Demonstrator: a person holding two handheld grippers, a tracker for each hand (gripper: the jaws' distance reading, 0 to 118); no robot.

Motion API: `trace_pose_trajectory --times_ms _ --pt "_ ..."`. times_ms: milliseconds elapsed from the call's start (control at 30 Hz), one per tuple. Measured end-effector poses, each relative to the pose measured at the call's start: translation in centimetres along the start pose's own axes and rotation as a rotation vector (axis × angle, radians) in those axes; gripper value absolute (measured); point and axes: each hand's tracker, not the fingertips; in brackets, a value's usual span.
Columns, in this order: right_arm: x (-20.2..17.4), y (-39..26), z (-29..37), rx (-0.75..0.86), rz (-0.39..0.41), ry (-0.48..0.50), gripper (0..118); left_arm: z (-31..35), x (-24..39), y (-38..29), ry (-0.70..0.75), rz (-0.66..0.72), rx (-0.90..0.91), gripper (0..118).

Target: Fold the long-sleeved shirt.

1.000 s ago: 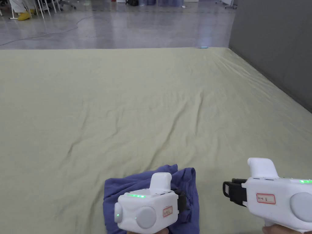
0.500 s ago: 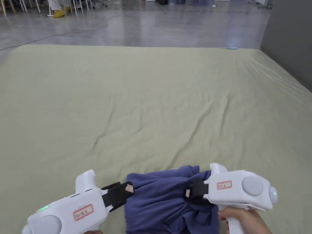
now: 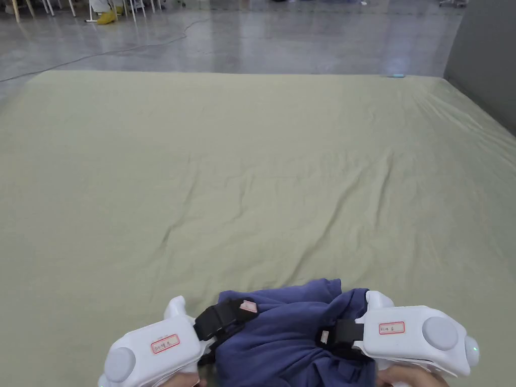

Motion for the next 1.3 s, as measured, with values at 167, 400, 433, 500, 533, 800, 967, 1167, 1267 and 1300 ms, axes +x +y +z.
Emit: trace_pose_trajectory --times_ms 167,400,433,500,533,800,967,1167,1267,1300 --pt "-0.1 0.1 0.0 -0.003 -0.011 -0.004 2 -3.1 0.2 -1.1 0.131 -0.104 -0.067 14" --pt "-5.1 0.3 1.4 0.095 0.101 -0.073 2 1.0 2.3 2.3 0.125 -0.173 -0.053 14" --pt "-6.6 0.4 1.6 0.119 0.148 -0.097 2 1.8 2.6 3.0 0.108 -0.179 -0.045 14" --pt "-9.7 0.7 1.6 0.184 0.259 -0.175 2 3.3 3.3 4.7 0.138 -0.222 -0.004 14" --pt "-11.4 0.8 1.4 0.212 0.32 -0.228 2 4.2 3.3 5.6 0.148 -0.227 -0.005 13" --pt "-23.1 1.1 -5.2 0.308 0.578 -0.225 2 16.2 0.8 15.5 0.291 -0.328 0.06 13" --pt "-31.2 -1.0 -12.9 0.268 0.711 -0.126 2 28.3 -3.1 22.3 0.442 -0.333 0.166 13" --pt "-41.2 -3.4 -24.2 0.251 0.845 -0.036 2 38.4 -8.5 27.2 0.521 -0.293 0.251 13" --pt "-45.9 -4.8 -29.1 0.249 0.917 0.008 2 40.1 -10.7 27.9 0.551 -0.27 0.285 13" --pt "-47.0 -5.1 -30.3 0.245 0.937 0.014 2 40.2 -11.3 28.1 0.552 -0.264 0.287 13"
